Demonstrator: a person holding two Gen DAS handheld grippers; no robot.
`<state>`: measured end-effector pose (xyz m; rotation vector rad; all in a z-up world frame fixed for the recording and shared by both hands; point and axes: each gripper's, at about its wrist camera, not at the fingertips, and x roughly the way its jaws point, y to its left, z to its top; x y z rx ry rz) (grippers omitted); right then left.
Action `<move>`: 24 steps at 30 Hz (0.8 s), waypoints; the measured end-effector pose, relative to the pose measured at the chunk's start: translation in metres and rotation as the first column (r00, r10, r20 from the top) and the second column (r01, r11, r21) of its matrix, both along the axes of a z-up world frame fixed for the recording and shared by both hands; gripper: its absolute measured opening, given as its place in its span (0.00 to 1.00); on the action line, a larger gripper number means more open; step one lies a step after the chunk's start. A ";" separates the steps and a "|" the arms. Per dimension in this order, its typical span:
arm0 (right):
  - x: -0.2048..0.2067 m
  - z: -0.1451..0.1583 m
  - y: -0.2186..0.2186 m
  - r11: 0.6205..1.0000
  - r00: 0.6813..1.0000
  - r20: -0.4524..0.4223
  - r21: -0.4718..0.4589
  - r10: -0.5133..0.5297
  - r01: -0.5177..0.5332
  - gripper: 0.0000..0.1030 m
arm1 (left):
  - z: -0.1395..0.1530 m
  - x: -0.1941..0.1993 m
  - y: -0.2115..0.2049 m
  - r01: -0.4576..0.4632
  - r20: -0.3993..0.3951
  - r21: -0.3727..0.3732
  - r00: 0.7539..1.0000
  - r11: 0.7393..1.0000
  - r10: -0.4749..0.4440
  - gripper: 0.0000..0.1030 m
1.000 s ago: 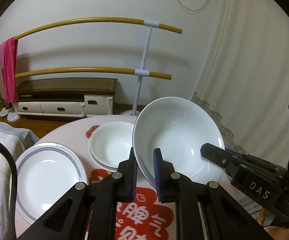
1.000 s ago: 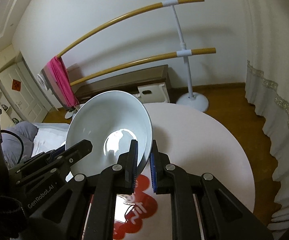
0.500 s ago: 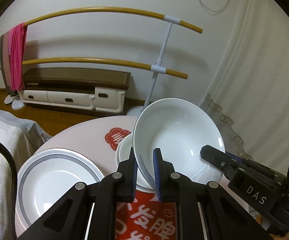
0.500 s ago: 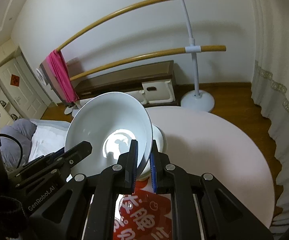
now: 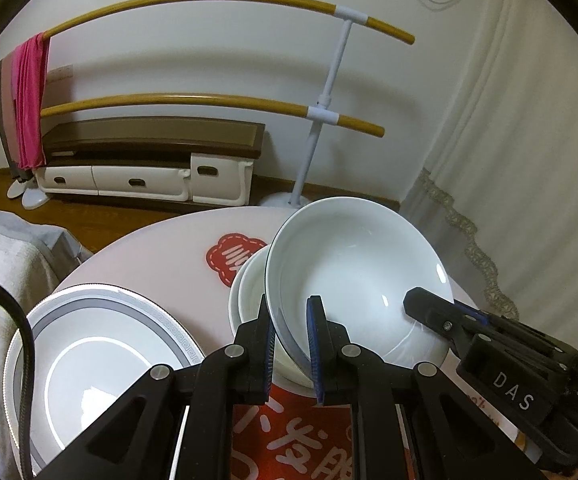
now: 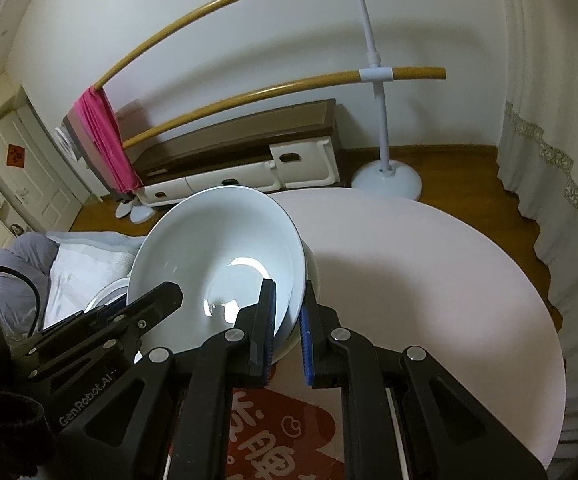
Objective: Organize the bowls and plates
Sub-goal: 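Lower the held white bowl into the nested white bowls with both grippers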
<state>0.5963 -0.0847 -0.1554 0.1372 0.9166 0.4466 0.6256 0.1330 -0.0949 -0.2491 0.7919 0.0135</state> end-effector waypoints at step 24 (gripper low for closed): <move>0.006 -0.010 0.006 0.997 0.997 -0.053 -0.053 -0.056 0.053 0.14 | -0.011 0.008 -0.010 0.007 -0.012 0.015 1.000 1.000 -0.007 0.11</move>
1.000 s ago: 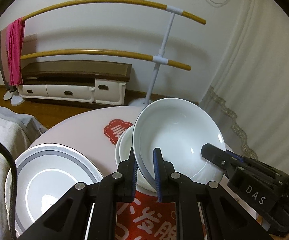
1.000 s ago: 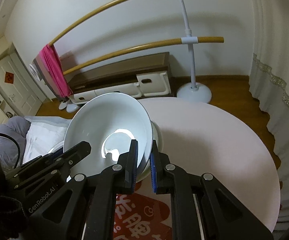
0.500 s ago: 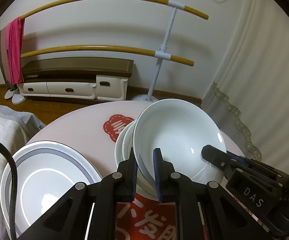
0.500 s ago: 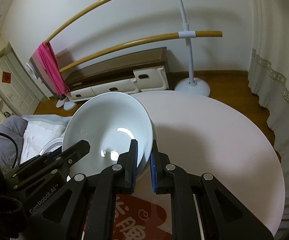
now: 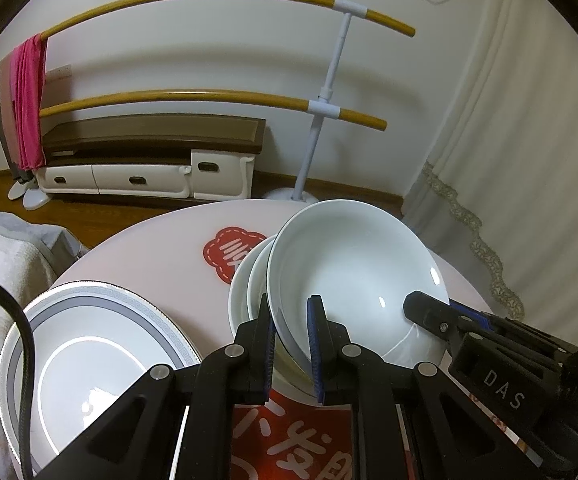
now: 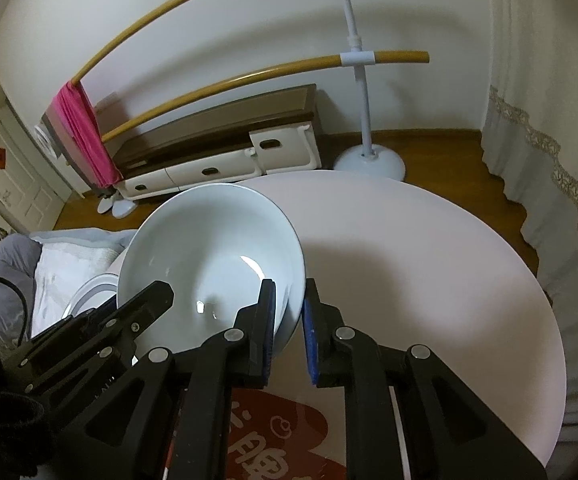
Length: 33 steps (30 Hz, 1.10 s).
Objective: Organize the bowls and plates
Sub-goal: 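Lower the held white bowl into the nested white bowls with both grippers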
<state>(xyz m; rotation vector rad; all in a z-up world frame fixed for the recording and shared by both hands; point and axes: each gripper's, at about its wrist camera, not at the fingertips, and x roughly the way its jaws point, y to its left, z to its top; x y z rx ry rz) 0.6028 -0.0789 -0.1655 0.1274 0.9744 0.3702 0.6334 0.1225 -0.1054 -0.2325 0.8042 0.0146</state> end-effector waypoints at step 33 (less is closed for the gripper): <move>0.008 -0.020 -0.001 0.998 0.996 -0.094 0.065 -0.002 0.008 0.26 | 0.008 -0.003 0.013 -0.019 -0.005 -0.029 1.000 0.999 0.019 0.15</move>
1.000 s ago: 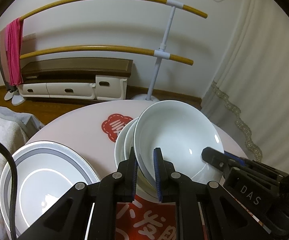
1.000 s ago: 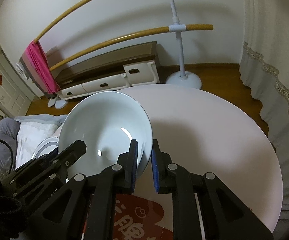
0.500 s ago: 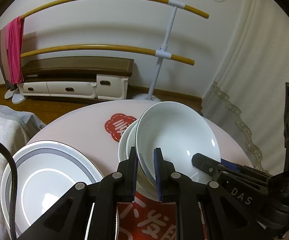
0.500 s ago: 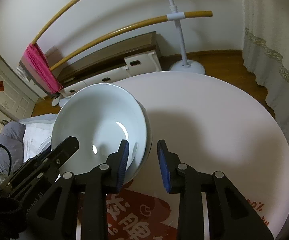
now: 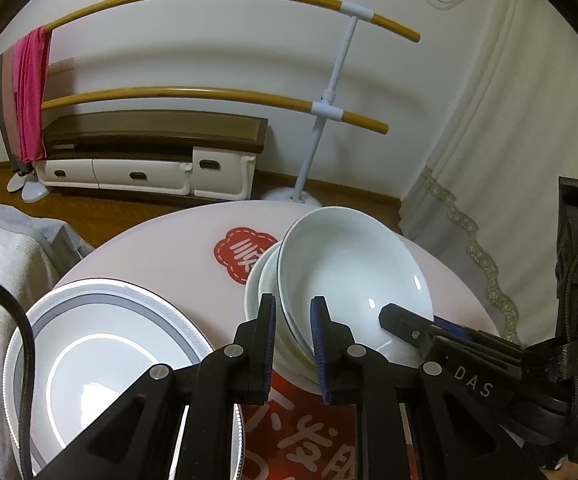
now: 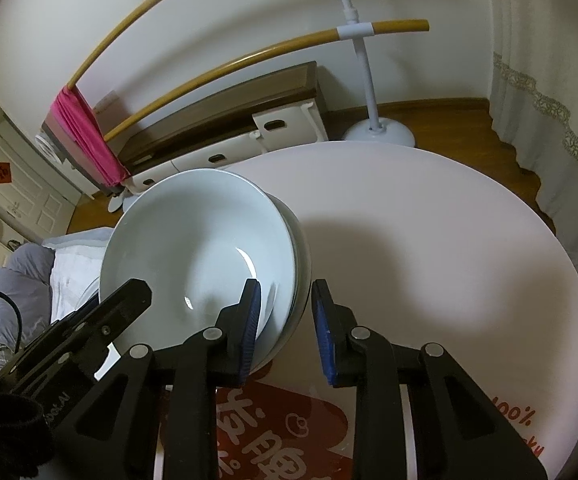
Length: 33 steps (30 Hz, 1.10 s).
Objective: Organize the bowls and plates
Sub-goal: 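Lower the held white bowl into the nested white bowls with both grippers, then open both grippers to release the bowl onto the stack, then close both grippers on the rim of the nested bowl stack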
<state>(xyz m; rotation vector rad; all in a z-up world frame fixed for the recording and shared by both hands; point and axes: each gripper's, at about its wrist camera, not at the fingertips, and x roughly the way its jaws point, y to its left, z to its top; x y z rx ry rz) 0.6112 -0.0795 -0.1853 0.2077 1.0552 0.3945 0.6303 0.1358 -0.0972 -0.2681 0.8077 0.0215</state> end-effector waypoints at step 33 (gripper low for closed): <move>-0.027 0.037 -0.008 1.000 0.998 0.064 0.003 -0.015 0.015 0.66 | 0.027 -0.040 -0.008 -0.041 0.022 0.054 0.999 0.998 0.040 0.66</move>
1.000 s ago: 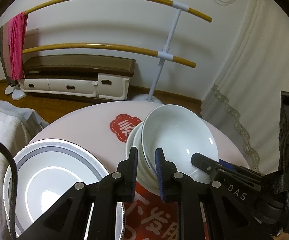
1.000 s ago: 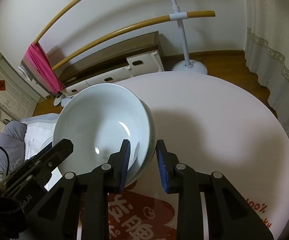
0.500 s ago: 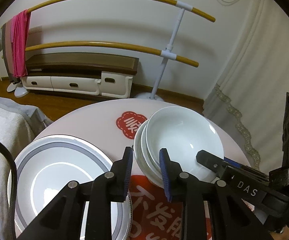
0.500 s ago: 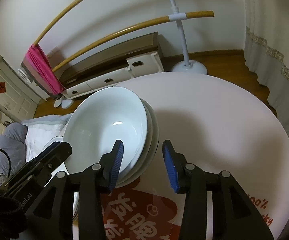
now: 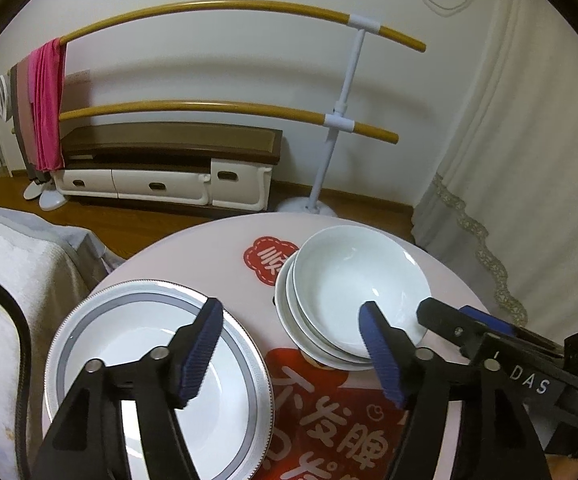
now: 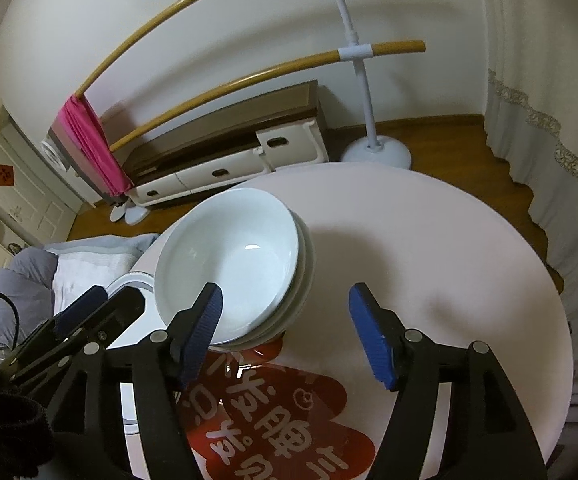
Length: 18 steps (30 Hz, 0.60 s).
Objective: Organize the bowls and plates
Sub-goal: 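Close both grippers on the rim of the nested bowl stack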
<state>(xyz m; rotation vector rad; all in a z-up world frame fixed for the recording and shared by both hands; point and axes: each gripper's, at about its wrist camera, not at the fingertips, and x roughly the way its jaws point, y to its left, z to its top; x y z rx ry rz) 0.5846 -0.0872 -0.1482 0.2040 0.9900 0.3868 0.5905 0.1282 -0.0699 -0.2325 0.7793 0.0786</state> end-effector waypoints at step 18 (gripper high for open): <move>0.029 -0.025 0.001 0.999 0.997 -0.078 0.026 0.028 -0.026 0.66 | -0.023 0.063 0.023 0.051 -0.142 -0.056 0.988 0.997 -0.059 0.64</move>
